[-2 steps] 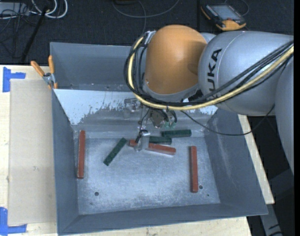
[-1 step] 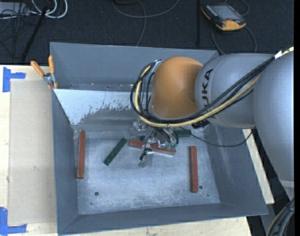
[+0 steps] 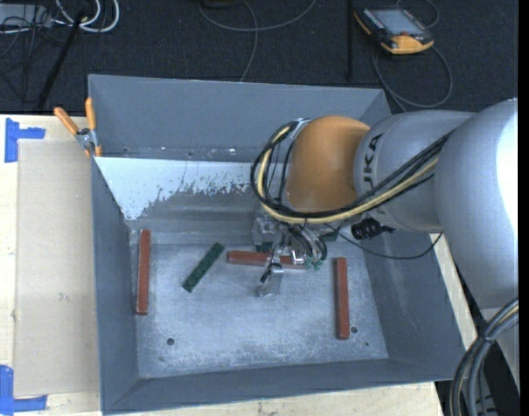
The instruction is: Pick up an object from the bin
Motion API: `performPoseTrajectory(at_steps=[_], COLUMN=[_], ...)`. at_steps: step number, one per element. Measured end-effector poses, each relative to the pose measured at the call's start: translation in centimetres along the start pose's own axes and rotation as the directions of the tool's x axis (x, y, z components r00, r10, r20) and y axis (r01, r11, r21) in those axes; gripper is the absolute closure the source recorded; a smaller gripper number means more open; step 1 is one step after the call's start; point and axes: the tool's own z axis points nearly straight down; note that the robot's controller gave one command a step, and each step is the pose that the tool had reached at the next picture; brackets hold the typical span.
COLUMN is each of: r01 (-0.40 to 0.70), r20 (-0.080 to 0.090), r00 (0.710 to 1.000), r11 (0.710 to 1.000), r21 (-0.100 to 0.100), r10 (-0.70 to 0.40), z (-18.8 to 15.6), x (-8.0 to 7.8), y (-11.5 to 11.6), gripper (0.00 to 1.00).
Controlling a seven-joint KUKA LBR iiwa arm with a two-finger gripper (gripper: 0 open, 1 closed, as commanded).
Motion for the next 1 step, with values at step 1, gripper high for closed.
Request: performPoseTrajectory(at_steps=[1], r01=[-0.001], r20=[0.003], r00=[1.000], r11=[1.000], r21=[-0.002], r10=[0.001], z=[-0.28], x=[-0.10], y=[0.13], gripper=[1.00])
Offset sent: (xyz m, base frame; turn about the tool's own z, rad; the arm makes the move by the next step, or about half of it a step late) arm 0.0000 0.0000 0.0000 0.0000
